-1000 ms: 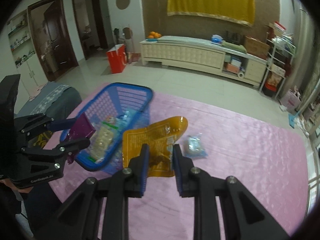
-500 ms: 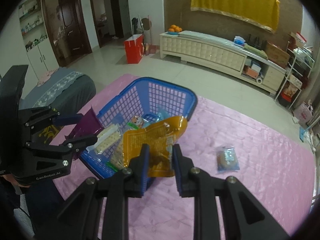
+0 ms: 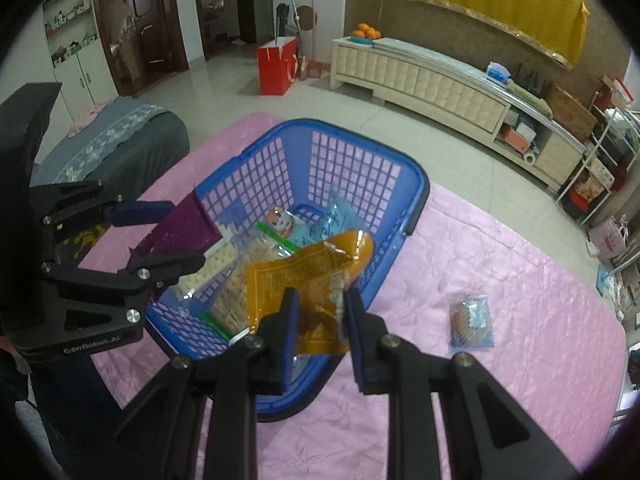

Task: Organize snacks
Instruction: 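Carry the purple bag and orange pack over the blue basket and release both, then move the right gripper to the clear biscuit bag and grasp it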

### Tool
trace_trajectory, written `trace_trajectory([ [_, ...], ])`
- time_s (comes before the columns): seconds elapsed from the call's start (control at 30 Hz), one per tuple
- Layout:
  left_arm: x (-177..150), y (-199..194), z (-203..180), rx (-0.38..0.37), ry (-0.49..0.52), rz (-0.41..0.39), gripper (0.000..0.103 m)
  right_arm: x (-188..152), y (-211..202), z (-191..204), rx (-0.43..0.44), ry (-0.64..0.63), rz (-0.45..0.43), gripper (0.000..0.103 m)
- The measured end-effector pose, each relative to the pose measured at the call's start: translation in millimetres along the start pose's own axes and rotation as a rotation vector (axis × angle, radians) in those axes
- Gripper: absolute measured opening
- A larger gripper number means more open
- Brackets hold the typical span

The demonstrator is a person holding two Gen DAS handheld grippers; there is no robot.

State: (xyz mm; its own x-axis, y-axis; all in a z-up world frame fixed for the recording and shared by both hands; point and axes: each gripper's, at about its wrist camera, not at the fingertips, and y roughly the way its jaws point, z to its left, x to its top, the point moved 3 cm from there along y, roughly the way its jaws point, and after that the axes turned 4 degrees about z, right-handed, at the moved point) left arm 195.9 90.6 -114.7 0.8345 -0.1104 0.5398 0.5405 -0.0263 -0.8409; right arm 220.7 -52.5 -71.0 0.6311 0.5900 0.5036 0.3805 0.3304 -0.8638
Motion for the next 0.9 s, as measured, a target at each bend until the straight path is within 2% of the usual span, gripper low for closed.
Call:
trace_trajectory([
  [0.13,-0.4,7.0,0.9,-0.006,-0.005,0.013,0.046,-0.3,6.1,3.2,0.002,-0.009,0.019,0.028],
  [0.27,-0.8,10.3,5.3,-0.005,-0.025,0.014,0.056,0.1,10.7,4.9,-0.023,-0.015,0.035,0.031],
  [0.37,-1.7,9.3,5.9,-0.006,-0.021,0.01,0.068,0.6,11.1,5.4,-0.023,-0.018,0.033,0.042],
  [0.43,-2.7,7.2,7.1,-0.013,-0.022,0.003,0.07,0.1,9.2,5.9,-0.026,-0.021,0.025,0.066],
  [0.5,-4.0,4.9,7.6,-0.015,-0.026,0.002,0.071,-0.4,5.8,3.8,-0.04,-0.018,0.011,0.074],
  [0.77,6.8,-6.9,6.7,0.022,-0.028,-0.021,0.072,0.4,-19.5,-30.3,-0.079,0.048,-0.036,0.078],
  [0.9,21.1,-11.3,8.4,0.007,-0.058,-0.02,0.072,-0.9,-28.6,-60.2,-0.083,0.126,-0.031,0.078],
])
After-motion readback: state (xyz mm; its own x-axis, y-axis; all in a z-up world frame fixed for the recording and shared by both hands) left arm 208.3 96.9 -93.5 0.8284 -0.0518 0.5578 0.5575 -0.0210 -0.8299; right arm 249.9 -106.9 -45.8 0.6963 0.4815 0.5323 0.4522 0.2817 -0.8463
